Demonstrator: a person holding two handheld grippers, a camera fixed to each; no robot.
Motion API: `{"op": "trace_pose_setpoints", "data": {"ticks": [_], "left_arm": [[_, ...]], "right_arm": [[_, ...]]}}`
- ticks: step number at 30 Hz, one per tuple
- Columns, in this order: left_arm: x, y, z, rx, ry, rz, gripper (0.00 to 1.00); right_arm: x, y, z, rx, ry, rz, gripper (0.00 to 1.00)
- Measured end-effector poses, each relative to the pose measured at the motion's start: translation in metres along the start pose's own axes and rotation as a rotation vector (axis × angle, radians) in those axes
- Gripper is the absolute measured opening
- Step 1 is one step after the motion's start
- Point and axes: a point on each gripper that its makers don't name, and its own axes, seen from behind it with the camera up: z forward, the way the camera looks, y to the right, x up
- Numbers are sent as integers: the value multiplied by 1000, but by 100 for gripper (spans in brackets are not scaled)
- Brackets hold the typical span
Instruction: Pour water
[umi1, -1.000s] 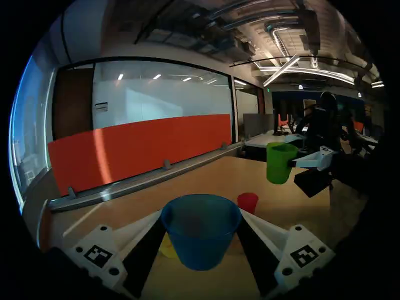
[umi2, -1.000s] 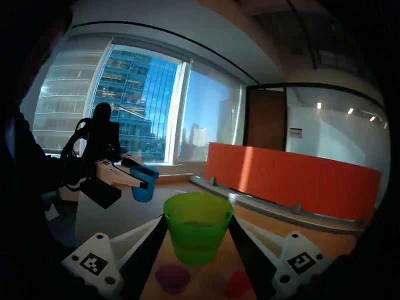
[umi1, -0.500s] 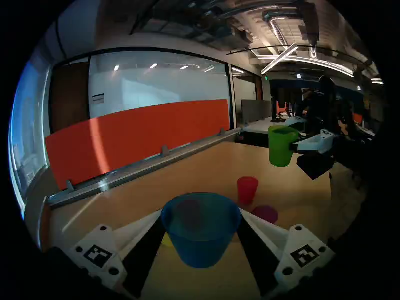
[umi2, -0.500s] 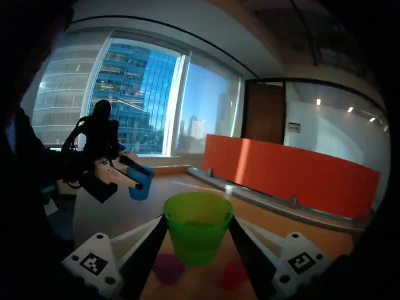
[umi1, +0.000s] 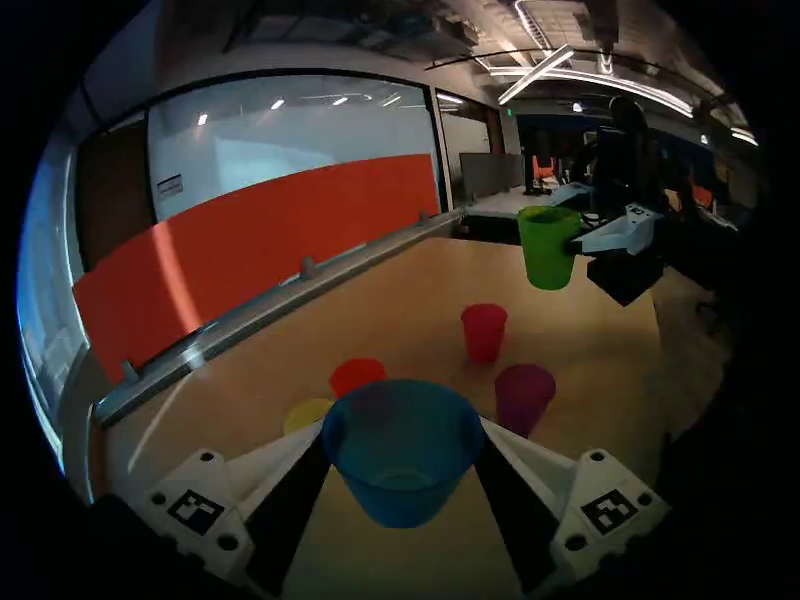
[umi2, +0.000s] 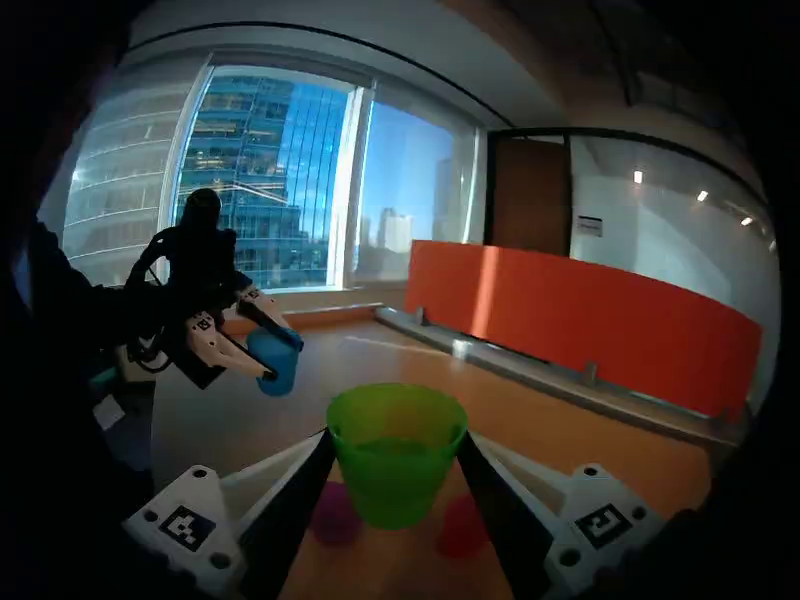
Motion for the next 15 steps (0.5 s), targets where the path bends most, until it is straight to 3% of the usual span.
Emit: {"op": "trace_pose_setpoints", "data": {"ticks": [15], "left_arm": [[-32, 1, 17, -33, -124, 33, 89]], "right_arm": [[-46, -2, 0, 48, -164, -12, 89]]}}
